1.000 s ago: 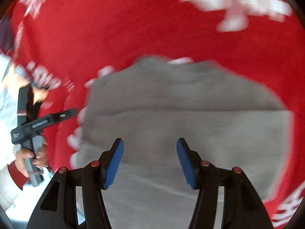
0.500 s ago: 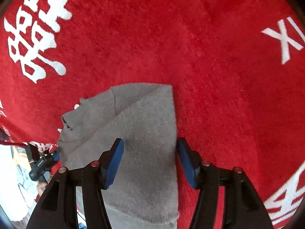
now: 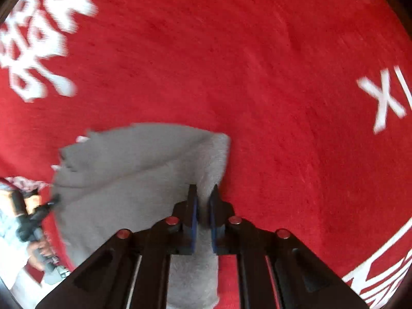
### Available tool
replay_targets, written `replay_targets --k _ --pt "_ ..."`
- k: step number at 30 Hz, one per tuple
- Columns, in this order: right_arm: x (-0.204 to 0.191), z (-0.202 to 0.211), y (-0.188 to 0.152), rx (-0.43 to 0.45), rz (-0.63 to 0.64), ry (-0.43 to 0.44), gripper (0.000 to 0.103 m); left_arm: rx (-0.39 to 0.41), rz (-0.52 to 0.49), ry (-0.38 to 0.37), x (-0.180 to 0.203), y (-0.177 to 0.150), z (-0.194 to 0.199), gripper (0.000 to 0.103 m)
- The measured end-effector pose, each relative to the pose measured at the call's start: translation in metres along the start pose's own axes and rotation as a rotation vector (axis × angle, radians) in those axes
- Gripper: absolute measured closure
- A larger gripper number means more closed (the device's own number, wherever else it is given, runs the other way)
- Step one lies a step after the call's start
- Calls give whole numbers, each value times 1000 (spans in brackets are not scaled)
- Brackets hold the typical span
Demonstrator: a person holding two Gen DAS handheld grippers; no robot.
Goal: Fold small clothes
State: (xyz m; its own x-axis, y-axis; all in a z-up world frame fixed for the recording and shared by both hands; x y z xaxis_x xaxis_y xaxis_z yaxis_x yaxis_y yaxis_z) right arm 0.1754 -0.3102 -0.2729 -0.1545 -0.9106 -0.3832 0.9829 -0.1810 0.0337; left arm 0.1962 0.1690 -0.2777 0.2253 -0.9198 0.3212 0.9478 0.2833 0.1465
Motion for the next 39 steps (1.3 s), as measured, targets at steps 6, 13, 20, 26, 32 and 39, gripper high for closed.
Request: replay_targets --k 6,13,20,26,32,39 --pt "-3 25 -20 37 -27 -32 51 33 -7 62 -6 -10 36 54" --pt "-49 44 -71 60 48 9 51 12 -135 64 37 -51 53 54" --pt "-88 32 -116 -3 164 19 51 -61 -101 117 44 -95 40 54" --pt "-87 40 -155 -56 166 34 50 -103 -159 187 55 -132 49 54" --pt "-93 47 -181 -68 153 38 46 -105 -172 210 61 -163 66 15" --pt "-109 59 -208 -55 172 18 33 -112 -164 199 50 -167 81 15"
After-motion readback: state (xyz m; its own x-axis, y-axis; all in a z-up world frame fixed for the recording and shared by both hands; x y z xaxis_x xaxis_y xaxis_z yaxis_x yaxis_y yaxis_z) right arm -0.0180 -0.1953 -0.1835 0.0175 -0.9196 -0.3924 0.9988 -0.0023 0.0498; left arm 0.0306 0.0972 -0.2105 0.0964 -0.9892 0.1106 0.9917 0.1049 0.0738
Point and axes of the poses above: each gripper's, at about its wrist camera, not at the fingertips, and z roughly against the way its jaws point, x to its right, y to its top, the point moved 1 cm from there along -z, roughly the way its jaws point, and after that the axes turned 3 degrees about z, right-handed, at the moved point
